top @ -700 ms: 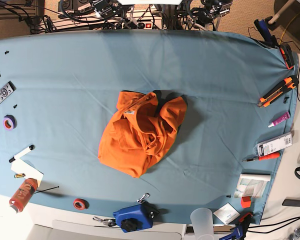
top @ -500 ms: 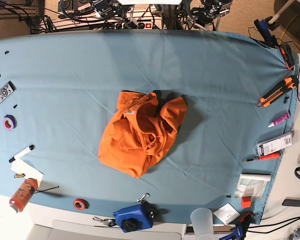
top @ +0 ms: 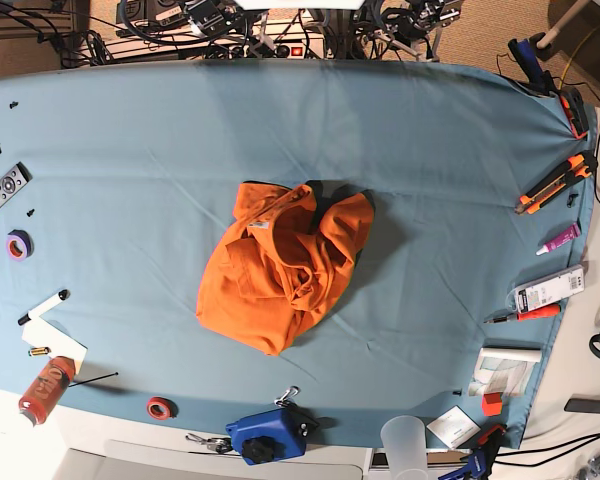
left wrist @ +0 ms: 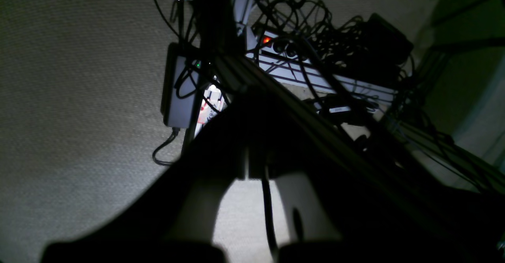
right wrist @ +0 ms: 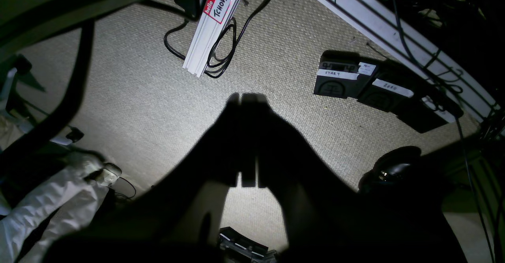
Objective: Layout the t-shirt on the table in an organized manner, then fold the t-shirt properly
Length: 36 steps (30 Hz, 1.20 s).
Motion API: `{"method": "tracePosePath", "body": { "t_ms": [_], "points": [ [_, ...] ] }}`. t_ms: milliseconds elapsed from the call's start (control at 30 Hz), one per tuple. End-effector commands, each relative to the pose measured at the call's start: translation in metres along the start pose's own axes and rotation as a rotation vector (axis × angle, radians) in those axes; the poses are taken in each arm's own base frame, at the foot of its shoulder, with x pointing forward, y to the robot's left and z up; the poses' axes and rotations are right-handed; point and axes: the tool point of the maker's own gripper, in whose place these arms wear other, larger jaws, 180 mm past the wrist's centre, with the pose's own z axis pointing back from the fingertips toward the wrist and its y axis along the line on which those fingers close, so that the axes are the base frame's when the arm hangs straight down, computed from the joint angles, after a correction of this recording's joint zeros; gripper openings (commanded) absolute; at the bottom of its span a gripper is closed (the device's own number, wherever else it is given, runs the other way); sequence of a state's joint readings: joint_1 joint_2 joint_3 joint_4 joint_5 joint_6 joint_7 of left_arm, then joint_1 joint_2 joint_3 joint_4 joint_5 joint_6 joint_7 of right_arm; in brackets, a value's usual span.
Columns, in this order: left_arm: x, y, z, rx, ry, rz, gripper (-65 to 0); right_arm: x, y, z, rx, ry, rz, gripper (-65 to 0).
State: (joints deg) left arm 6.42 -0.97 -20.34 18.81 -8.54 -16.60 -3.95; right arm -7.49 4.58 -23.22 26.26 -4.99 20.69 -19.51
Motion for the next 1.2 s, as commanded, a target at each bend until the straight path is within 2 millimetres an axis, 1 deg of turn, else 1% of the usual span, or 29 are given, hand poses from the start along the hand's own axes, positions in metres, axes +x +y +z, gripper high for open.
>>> {"method": "tracePosePath", "body": {
  "t_ms": [0,367,433,500,600,733,867,933,1033,1167],
  "points": [
    [0.000,0.000,0.001,-0.008,-0.009,0.000,-65.0,0.000,0.000,0.001,0.006,-0.001,0.000,-65.0],
    [0.001,0.000,0.001,-0.008,-0.012,-0.002,-65.0,-0.001,0.000,0.001,0.006,0.006,0.000,-65.0],
    [0.000,0.001,0.002,-0.006,-0.010,-0.002,-65.0,-0.005,0.001,0.001,0.006,0.024,0.000,-65.0],
    [-0.002,0.007,0.004,0.003,-0.006,-0.004,-65.0,-0.012,0.000,0.001,0.005,0.056,0.000,-65.0],
    [-0.008,0.024,0.011,0.029,0.000,-0.012,-65.0,-0.023,-0.006,0.003,-0.004,0.088,-0.001,-65.0],
    [-0.014,0.060,0.028,0.085,0.003,-0.037,-65.0,-0.048,-0.025,0.010,-0.037,0.119,0.001,-65.0],
    [-0.012,0.096,0.049,0.140,-0.012,-0.080,-65.0,-0.069,-0.046,0.025,-0.081,0.108,0.011,-65.0],
    [-0.010,0.112,0.060,0.164,-0.021,-0.105,-65.0,-0.077,-0.056,0.035,-0.101,0.090,0.017,-65.0],
    [-0.009,0.129,0.078,0.178,-0.034,-0.145,-65.0,-0.086,-0.064,0.051,-0.120,0.060,0.028,-65.0],
    [-0.014,0.142,0.102,0.165,-0.038,-0.201,-65.0,-0.105,-0.065,0.071,-0.135,0.062,0.089,-65.0]
  ]
}}
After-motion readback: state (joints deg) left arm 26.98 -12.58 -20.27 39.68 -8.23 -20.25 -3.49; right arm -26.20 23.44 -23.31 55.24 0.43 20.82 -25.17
